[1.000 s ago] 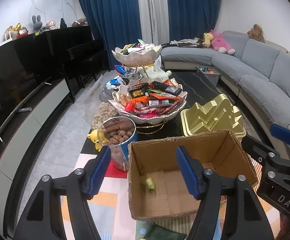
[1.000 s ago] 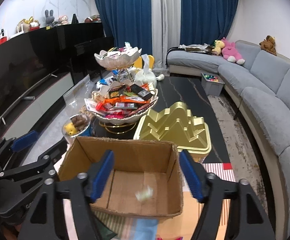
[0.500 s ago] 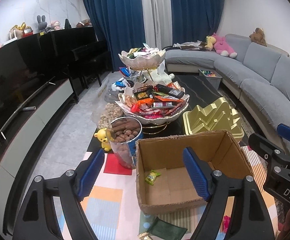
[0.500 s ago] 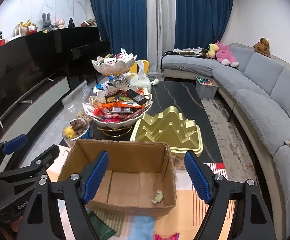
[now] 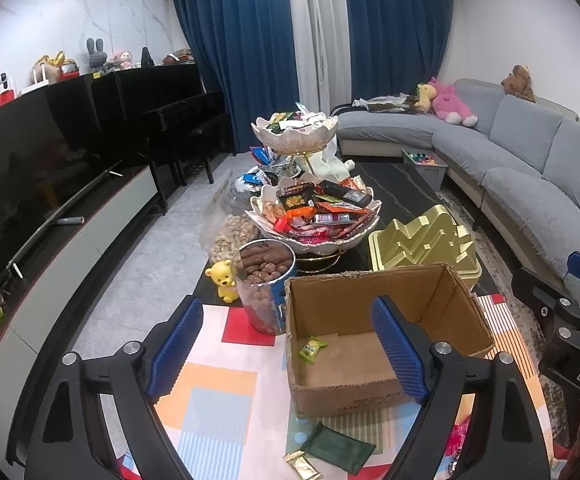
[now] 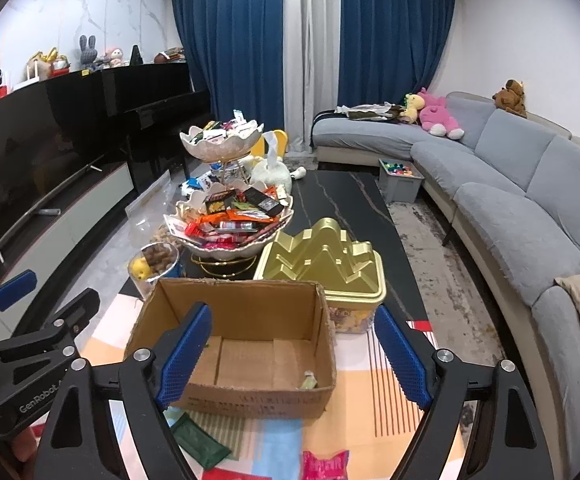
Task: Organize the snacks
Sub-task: 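Move both tools back toward the remaining snacks on the table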
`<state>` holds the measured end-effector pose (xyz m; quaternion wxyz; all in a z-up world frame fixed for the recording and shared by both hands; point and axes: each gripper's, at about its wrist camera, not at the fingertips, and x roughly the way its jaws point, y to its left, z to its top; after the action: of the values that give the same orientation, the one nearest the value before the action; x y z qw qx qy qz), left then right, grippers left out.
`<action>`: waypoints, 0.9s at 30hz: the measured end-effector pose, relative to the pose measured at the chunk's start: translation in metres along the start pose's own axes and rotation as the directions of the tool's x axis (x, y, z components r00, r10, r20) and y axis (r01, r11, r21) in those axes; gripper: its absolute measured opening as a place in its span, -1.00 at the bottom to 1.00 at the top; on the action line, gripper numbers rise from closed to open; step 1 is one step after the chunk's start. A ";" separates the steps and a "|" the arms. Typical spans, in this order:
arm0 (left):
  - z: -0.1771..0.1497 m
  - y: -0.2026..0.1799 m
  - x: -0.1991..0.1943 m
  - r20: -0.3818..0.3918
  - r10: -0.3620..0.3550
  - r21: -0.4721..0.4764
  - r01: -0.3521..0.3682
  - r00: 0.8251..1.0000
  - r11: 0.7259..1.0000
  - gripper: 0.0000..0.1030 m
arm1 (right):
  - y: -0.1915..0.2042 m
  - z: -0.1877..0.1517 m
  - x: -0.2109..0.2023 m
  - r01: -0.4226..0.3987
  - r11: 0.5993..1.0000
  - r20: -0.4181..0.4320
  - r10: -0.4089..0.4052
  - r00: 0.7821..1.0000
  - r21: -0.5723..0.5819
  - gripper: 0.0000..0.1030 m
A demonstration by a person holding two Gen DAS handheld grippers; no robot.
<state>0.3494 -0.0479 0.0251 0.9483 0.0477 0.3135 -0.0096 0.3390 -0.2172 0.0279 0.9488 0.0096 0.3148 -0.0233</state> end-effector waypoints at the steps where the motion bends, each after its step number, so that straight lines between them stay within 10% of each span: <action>1: -0.001 0.000 -0.002 0.000 0.002 -0.001 -0.002 1.000 1.000 0.71 | 0.000 -0.001 -0.002 0.001 1.000 0.000 -0.001 1.000 0.001 0.63; 27: -0.048 -0.004 -0.038 -0.040 0.001 -0.014 -0.001 0.999 1.000 0.76 | -0.022 -0.049 -0.038 0.070 0.996 -0.051 -0.068 0.996 0.052 0.63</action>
<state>0.2906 -0.0477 0.0089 0.9421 0.0414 0.3326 -0.0060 0.2784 -0.2358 0.0109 0.9388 0.0248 0.3375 -0.0643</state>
